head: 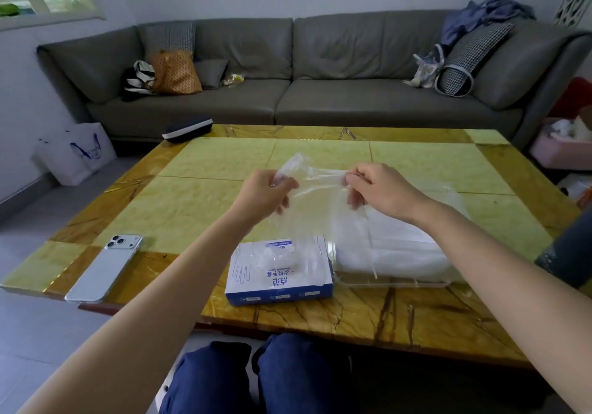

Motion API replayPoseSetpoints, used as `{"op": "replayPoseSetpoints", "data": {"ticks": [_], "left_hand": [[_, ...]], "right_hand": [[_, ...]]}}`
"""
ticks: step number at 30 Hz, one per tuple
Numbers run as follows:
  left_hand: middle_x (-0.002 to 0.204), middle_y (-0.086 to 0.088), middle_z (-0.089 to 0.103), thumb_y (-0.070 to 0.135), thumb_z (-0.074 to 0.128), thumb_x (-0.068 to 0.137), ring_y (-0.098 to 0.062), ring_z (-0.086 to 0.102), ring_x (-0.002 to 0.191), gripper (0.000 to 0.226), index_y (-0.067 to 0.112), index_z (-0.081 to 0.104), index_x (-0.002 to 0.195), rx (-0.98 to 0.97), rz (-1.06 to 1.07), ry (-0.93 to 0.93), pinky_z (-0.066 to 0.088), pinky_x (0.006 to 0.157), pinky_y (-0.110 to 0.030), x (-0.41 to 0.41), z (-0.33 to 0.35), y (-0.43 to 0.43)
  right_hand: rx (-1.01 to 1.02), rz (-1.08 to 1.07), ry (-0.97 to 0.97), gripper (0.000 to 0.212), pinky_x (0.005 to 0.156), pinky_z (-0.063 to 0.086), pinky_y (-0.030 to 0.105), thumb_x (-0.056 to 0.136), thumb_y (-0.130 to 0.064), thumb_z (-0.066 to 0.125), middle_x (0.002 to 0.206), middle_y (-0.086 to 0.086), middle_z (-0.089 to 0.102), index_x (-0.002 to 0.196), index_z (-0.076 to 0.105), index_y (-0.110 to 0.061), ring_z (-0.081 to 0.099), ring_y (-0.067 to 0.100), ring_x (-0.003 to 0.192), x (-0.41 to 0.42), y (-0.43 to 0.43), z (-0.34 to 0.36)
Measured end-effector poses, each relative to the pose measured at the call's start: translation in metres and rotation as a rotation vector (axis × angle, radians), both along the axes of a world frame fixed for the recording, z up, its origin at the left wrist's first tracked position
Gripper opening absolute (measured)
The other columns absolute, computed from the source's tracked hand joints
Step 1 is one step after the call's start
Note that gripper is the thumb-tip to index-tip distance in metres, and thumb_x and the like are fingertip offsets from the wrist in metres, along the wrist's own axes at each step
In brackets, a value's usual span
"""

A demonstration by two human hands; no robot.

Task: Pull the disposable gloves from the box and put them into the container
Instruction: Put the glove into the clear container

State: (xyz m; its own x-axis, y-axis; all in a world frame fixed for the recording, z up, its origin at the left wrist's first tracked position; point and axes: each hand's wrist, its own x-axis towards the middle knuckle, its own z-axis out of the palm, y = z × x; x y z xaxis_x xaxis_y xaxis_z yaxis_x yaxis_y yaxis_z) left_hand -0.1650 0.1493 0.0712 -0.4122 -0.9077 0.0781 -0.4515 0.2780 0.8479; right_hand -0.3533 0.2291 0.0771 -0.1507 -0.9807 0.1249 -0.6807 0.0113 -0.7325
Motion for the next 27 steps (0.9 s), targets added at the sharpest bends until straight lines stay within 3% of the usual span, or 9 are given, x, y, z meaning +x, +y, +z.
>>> {"op": "replayPoseSetpoints", "data": {"ticks": [4,8,12,15,17,20,23,25,27], "left_hand": [[0.034,0.006,0.044,0.024,0.038,0.102,-0.002,0.041,0.03,0.037,0.008,0.067,0.087,0.031,0.018,-0.011,0.038,0.041,-0.012,-0.013,-0.006,-0.003],[0.041,0.0,0.039,0.037,0.029,0.103,-0.005,0.039,0.03,0.049,0.017,0.066,0.078,0.06,-0.065,-0.099,0.035,0.049,-0.024,-0.034,-0.012,-0.004],[0.049,-0.003,0.05,0.038,0.025,0.103,-0.006,0.047,0.037,0.053,0.015,0.067,0.08,0.064,-0.161,-0.146,0.044,0.06,-0.026,-0.05,-0.013,-0.003],[0.064,-0.002,0.061,0.033,0.027,0.103,-0.013,0.058,0.059,0.049,0.012,0.068,0.086,0.073,-0.189,-0.155,0.047,0.076,-0.03,-0.06,-0.01,-0.007],[0.077,-0.001,0.063,0.026,0.037,0.102,-0.016,0.058,0.074,0.035,0.011,0.068,0.099,0.052,-0.204,-0.132,0.046,0.081,-0.032,-0.069,-0.007,-0.012],[0.084,0.005,0.064,0.013,0.052,0.095,-0.005,0.058,0.077,0.018,0.011,0.067,0.104,-0.009,-0.192,0.045,0.042,0.074,-0.02,-0.081,0.004,-0.019],[0.076,0.009,0.062,0.014,0.06,0.09,0.007,0.052,0.066,0.008,0.014,0.068,0.089,-0.081,-0.144,0.2,0.037,0.064,-0.01,-0.091,0.019,-0.021],[0.073,0.009,0.062,0.009,0.06,0.088,0.008,0.05,0.06,0.012,0.016,0.067,0.083,-0.127,-0.126,0.295,0.038,0.061,-0.009,-0.093,0.03,-0.018],[0.079,0.008,0.067,0.002,0.056,0.086,0.004,0.057,0.069,0.022,0.02,0.067,0.079,-0.168,-0.136,0.374,0.043,0.067,-0.01,-0.093,0.038,-0.012]], "right_hand": [[0.065,-0.032,-0.081,0.031,0.072,0.046,0.027,0.101,-0.023,0.042,0.073,0.003,0.066,0.091,0.063,-0.003,0.06,0.012,0.065,-0.016,0.003,0.002],[0.207,0.027,-0.081,0.039,0.084,0.045,0.025,0.091,-0.043,0.052,0.102,0.0,0.064,0.115,0.052,-0.013,0.062,0.013,0.092,-0.028,0.01,-0.004],[0.162,-0.022,-0.201,0.031,0.065,0.049,0.012,0.088,-0.022,0.064,0.09,0.005,0.066,0.111,0.061,-0.001,0.062,0.008,0.071,-0.038,0.01,-0.009],[0.091,-0.123,-0.184,0.022,0.057,0.047,0.007,0.09,-0.017,0.062,0.078,0.001,0.064,0.101,0.065,0.002,0.058,0.007,0.064,-0.053,0.011,-0.008],[0.05,-0.201,-0.171,0.018,0.057,0.047,0.011,0.089,-0.016,0.063,0.075,-0.001,0.063,0.097,0.065,0.0,0.058,0.008,0.062,-0.065,0.008,-0.006],[-0.084,-0.314,-0.182,0.013,0.061,0.045,0.018,0.085,-0.014,0.068,0.07,-0.002,0.061,0.092,0.066,-0.003,0.056,0.008,0.06,-0.073,0.003,-0.001],[-0.291,-0.425,-0.122,0.012,0.061,0.04,0.007,0.081,-0.017,0.073,0.077,-0.007,0.062,0.088,0.066,-0.011,0.055,0.004,0.069,-0.076,0.001,0.009],[-0.456,-0.477,-0.081,0.011,0.059,0.039,0.004,0.079,-0.016,0.075,0.075,-0.006,0.061,0.081,0.064,-0.014,0.054,0.005,0.067,-0.076,0.003,0.018],[-0.646,-0.468,0.012,0.015,0.065,0.041,0.008,0.076,-0.009,0.075,0.077,-0.003,0.059,0.076,0.061,-0.016,0.054,0.008,0.07,-0.077,0.01,0.024]]}}
